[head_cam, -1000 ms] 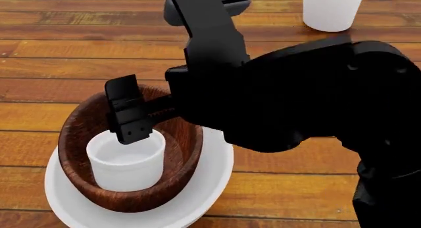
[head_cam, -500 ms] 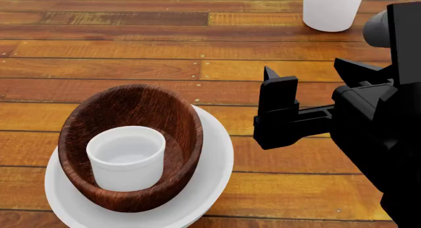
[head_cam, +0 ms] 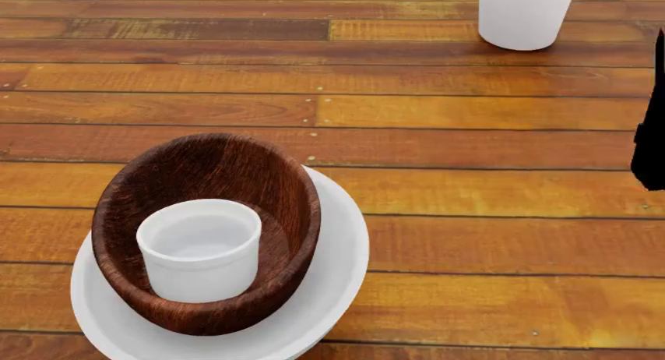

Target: Stack the bowls from largest to smallest.

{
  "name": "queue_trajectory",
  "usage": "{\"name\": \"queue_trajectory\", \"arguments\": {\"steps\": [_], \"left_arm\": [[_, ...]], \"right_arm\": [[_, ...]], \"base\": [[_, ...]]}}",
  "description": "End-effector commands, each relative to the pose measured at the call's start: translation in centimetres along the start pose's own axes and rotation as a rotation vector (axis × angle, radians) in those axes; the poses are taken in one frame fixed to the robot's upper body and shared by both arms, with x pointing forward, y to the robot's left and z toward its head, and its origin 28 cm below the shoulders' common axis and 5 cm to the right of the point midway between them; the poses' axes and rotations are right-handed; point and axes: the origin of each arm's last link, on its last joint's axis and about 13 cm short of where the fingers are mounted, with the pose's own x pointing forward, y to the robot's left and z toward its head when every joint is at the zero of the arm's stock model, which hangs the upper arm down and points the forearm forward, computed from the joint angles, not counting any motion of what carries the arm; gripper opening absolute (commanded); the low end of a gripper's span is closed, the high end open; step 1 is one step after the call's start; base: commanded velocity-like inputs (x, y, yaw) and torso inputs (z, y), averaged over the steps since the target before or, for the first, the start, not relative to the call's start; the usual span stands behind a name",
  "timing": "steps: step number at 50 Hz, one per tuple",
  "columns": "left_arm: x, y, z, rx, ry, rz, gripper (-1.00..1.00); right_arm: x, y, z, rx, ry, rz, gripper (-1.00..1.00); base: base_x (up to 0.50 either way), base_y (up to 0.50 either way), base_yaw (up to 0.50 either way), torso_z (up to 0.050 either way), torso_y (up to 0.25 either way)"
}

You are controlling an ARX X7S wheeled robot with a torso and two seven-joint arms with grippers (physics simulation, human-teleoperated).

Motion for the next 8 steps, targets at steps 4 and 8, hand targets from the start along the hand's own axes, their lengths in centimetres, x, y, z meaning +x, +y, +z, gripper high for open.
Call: {"name": "queue_trajectory", "arguments": {"steps": [4, 8], "left_arm": [[0.2, 1.8, 4.0, -0.014, -0.005, -0.012, 1.00], [0.5, 2.1, 4.6, -0.032, -0.006, -0.004, 1.00]], "right_arm": [[-0.5, -1.8, 3.8, -0.013, -0.045, -0.061, 1.00], [-0.2, -1.9, 5.5, -0.030, -0.062, -0.058, 1.00]], "base": [[0.00, 0.00, 0.00, 0.000, 0.000], [0.00, 0.00, 0.00, 0.000, 0.000]]}}
